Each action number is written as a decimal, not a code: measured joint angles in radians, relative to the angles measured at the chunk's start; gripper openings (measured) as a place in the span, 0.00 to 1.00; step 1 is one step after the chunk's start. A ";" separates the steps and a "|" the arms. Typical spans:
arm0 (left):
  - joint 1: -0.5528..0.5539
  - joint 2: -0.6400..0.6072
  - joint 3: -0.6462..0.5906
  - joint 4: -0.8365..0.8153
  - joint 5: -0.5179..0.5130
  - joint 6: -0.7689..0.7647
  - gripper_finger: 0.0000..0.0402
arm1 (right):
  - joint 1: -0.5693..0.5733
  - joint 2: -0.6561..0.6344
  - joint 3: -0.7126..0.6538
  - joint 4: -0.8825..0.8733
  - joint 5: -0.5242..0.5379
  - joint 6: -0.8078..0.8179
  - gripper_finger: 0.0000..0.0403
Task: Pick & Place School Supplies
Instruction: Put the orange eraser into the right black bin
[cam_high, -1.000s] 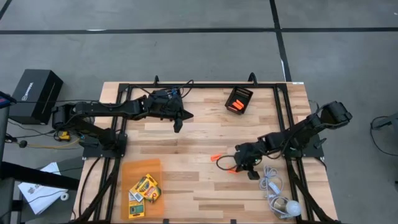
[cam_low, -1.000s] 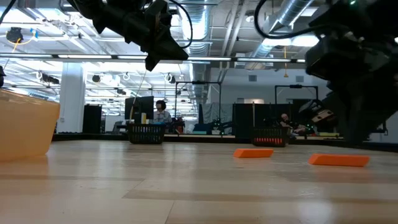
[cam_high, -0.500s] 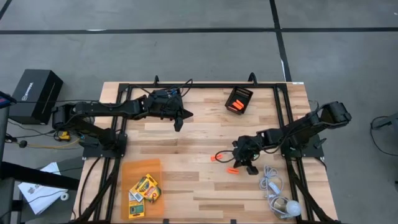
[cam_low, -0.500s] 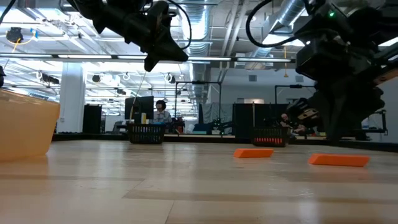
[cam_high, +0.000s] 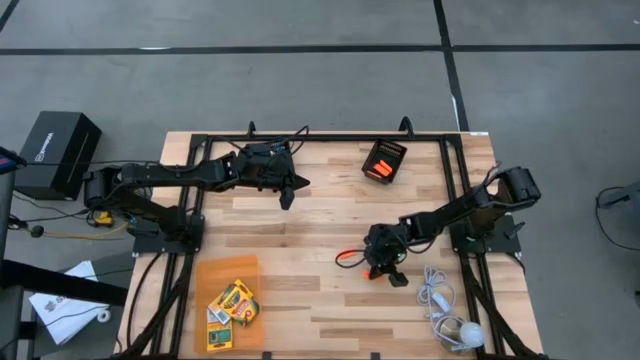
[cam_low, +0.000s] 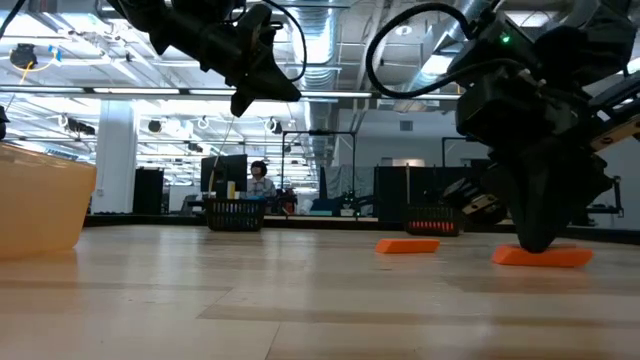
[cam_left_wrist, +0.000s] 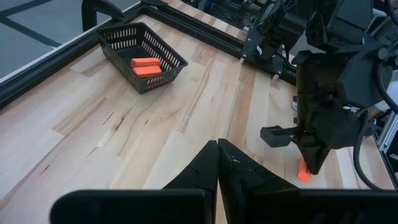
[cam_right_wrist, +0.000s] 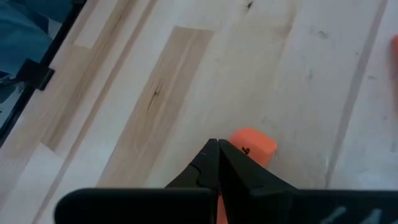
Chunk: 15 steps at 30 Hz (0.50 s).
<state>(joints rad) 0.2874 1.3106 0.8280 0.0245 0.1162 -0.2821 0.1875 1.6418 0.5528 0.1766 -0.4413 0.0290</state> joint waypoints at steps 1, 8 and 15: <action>0.000 0.000 0.000 0.000 0.000 0.000 0.01 | 0.000 0.000 0.000 -0.001 0.002 -0.002 0.00; 0.008 0.000 0.000 -0.002 0.003 0.012 0.01 | -0.048 -0.009 0.001 -0.038 -0.011 -0.025 0.00; 0.030 0.000 0.000 -0.002 0.013 0.013 0.01 | -0.105 -0.009 -0.001 -0.049 -0.038 -0.041 0.00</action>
<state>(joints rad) 0.3176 1.3106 0.8276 0.0227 0.1291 -0.2695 0.0829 1.6333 0.5522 0.1276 -0.4796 -0.0120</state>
